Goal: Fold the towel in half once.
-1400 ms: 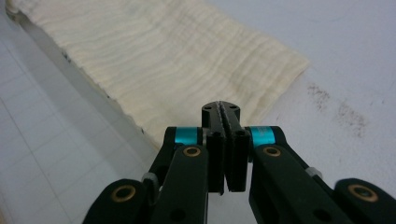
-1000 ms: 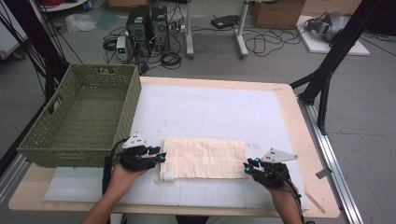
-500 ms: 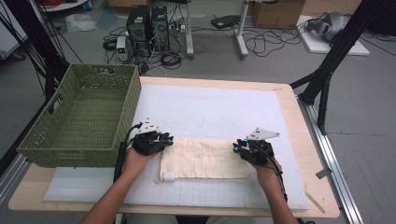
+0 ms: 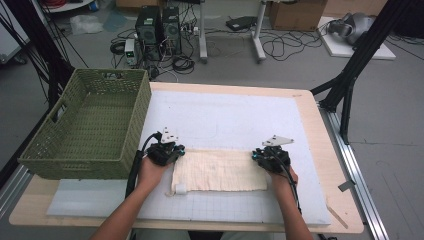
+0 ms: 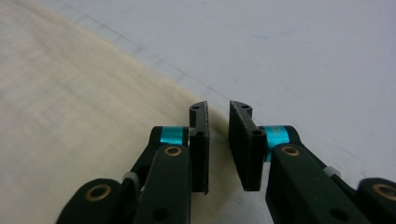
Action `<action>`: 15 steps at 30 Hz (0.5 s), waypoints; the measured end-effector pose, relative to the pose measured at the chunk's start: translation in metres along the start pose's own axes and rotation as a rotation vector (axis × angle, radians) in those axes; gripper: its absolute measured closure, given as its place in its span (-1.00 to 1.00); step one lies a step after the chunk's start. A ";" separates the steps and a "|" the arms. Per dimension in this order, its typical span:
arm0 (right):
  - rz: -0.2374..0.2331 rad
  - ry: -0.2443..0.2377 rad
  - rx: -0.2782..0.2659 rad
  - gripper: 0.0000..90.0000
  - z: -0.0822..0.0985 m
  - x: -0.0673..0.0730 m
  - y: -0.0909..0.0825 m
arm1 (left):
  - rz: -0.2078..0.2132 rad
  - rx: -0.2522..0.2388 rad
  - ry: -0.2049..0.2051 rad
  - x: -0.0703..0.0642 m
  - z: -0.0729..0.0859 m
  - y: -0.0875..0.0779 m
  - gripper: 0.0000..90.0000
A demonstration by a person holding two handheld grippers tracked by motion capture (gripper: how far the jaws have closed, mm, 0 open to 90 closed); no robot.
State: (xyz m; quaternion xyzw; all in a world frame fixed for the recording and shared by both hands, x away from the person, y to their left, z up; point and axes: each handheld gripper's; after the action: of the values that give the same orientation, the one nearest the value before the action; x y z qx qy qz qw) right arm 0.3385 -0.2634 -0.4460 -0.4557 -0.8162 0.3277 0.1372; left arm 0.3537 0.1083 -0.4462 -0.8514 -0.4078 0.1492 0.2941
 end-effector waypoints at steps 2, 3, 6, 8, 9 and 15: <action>0.002 0.016 -0.001 0.74 0.005 -0.003 -0.004 | 0.003 0.003 -0.007 0.000 0.000 0.000 0.90; 0.002 0.018 -0.001 0.73 0.006 -0.004 -0.006 | 0.005 0.002 -0.012 0.001 -0.001 0.000 0.89; -0.008 0.010 0.014 0.65 0.004 -0.006 -0.009 | -0.021 -0.022 -0.024 0.004 -0.003 -0.004 0.67; -0.016 0.015 -0.029 0.58 0.001 -0.009 -0.014 | -0.004 -0.078 -0.049 0.009 -0.003 -0.008 0.48; -0.026 0.030 -0.057 0.55 0.000 -0.011 -0.018 | 0.002 -0.096 -0.068 0.012 -0.003 -0.008 0.40; -0.041 0.025 -0.050 0.33 -0.015 -0.021 -0.011 | 0.042 -0.023 -0.158 0.020 -0.001 0.003 0.03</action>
State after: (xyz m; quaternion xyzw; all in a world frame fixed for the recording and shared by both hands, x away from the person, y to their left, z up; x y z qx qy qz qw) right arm 0.3505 -0.2789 -0.4254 -0.4461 -0.8316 0.2985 0.1428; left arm 0.3678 0.1222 -0.4477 -0.8488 -0.4132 0.2173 0.2482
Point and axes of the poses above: each handheld gripper's, and its own axes: y roughly forward along the jaws, z roughly out of its underside, x roughly to its left, and after that the axes turned 2 degrees about -y, right-handed
